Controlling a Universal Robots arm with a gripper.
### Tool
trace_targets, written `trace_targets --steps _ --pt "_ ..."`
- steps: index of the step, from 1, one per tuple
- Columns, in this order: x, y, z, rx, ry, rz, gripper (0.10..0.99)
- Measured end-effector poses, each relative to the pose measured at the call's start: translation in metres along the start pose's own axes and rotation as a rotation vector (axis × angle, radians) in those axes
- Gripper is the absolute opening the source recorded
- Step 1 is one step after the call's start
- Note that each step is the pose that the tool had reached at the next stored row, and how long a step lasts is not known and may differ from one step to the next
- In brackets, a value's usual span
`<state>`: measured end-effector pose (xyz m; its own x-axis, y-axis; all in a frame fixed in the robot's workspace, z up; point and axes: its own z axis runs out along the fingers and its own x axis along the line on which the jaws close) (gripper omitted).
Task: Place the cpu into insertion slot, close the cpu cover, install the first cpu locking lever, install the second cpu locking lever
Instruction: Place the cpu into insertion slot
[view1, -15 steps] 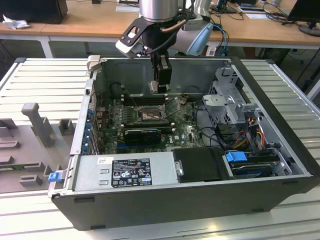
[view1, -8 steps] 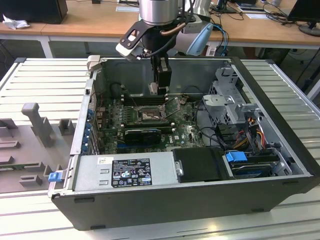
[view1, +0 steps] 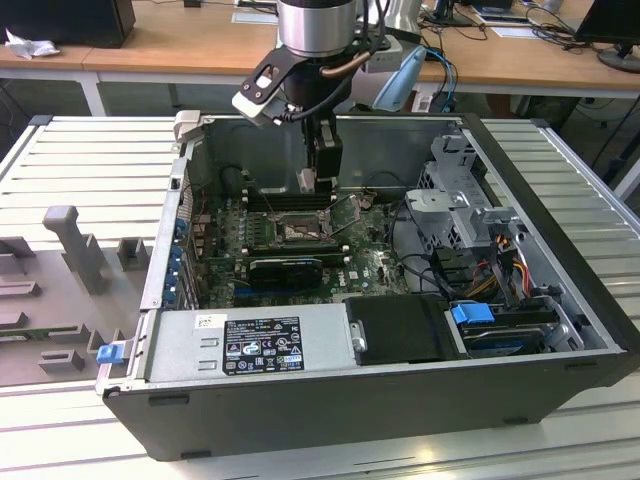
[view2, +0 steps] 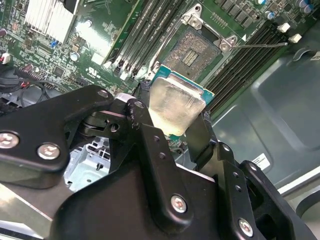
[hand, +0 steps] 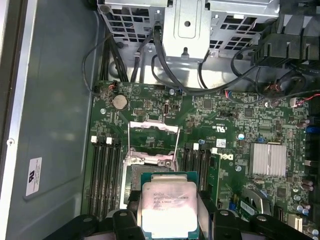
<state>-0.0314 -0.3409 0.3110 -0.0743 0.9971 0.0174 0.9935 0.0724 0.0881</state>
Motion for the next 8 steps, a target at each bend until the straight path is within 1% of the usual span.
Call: trace_targets --steps 8 --pt "-0.0001 -0.0005 0.0058 0.0 0.0001 0.0 0.533"
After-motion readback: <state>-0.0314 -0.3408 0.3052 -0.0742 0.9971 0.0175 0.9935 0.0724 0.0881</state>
